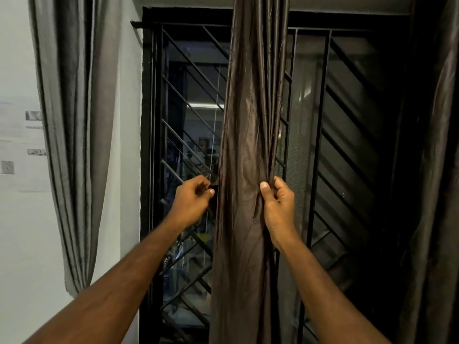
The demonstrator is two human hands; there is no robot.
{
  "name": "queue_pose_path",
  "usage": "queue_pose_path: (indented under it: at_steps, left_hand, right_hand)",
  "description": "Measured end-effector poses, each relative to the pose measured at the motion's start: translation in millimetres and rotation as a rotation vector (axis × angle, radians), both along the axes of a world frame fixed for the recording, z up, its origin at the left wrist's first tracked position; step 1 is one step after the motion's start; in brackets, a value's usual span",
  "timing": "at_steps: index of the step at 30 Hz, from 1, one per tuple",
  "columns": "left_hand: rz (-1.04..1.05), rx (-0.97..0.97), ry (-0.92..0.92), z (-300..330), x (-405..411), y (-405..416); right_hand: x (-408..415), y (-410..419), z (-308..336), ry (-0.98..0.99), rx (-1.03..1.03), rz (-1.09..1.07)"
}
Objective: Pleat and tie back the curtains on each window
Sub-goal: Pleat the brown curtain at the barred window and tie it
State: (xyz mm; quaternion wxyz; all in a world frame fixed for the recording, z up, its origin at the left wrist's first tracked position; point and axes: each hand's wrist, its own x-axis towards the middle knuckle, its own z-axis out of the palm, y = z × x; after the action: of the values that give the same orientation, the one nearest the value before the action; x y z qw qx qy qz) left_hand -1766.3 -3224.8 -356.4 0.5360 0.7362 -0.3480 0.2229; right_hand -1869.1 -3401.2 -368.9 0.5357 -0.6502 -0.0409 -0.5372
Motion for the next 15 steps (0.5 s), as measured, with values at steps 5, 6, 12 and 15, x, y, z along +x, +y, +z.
queue_pose_path:
  at_steps: [5,6,12,15]
  left_hand:
    - [0.070,-0.009,-0.024,4.9,-5.0,-0.7]
    - [0.089,0.019,-0.043,5.9,-5.8,-1.0]
    - [0.217,0.058,-0.032,21.0,-13.7,9.0]
    - [0.049,-0.024,0.116,24.6,-14.8,15.4]
  right_hand:
    - [-7.2,24.6,-3.0,0.057,-0.396,-0.706]
    - [-6.9,30.6,-2.5,0.063,-0.452,-0.741]
    - [-3.0,37.7,-1.8,0.070,-0.507,-0.819]
    - [-3.5,30.4,-2.2,0.086,-0.477,-0.810]
